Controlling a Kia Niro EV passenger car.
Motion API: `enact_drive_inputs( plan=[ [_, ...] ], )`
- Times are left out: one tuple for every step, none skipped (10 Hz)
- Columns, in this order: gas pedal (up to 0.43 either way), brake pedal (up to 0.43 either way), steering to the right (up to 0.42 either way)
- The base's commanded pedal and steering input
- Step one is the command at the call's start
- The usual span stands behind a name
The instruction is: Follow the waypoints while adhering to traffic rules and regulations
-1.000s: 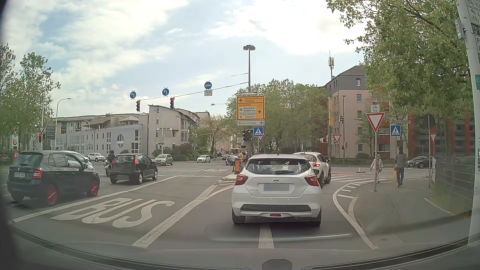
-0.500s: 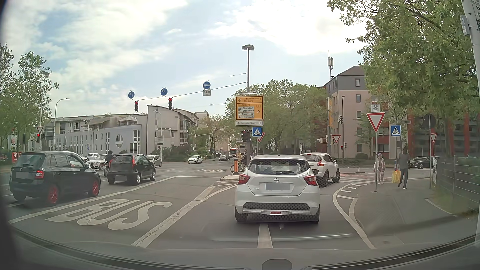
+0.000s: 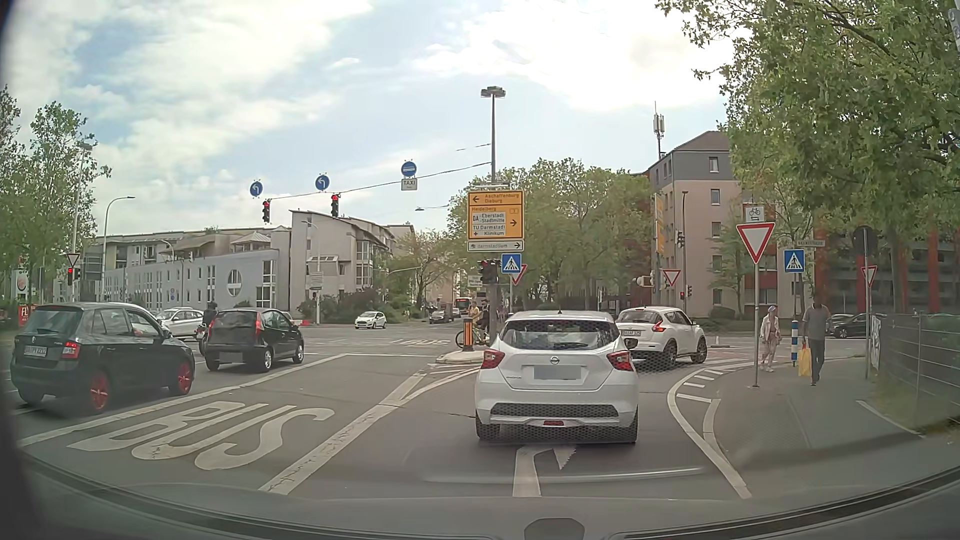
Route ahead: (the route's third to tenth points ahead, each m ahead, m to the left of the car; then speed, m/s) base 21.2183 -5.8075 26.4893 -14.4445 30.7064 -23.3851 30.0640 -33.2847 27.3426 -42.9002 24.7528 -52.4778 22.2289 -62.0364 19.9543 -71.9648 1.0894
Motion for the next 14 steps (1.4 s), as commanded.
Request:
enact_drive_inputs(
  plan=[
    [0.138,0.030,0.048],
    [0.138,0.030,0.045],
    [0.138,0.030,0.044],
    [0.138,0.030,0.042],
    [0.138,0.030,0.041],
    [0.138,0.030,0.041],
    [0.138,0.030,0.039],
    [0.138,0.030,0.038],
    [0.138,0.030,0.037],
    [0.138,0.030,0.036],
    [0.150,0.030,0.033],
    [0.150,0.030,0.032],
    [0.150,0.030,0.030],
    [0.150,0.030,0.029]
  ],
)
